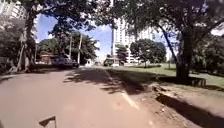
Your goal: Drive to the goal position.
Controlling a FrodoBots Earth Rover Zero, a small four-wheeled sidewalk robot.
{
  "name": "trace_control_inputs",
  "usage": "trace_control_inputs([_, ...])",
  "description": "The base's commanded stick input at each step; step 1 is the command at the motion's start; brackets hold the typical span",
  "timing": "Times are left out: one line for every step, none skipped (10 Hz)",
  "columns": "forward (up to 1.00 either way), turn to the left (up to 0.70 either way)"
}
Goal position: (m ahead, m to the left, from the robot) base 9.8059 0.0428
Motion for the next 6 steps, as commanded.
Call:
trace_control_inputs([0.7, 0.0])
trace_control_inputs([0.7, 0.11])
trace_control_inputs([0.7, 0.24])
trace_control_inputs([0.7, 0.3])
trace_control_inputs([0.7, 0.03])
trace_control_inputs([0.7, 0.0])
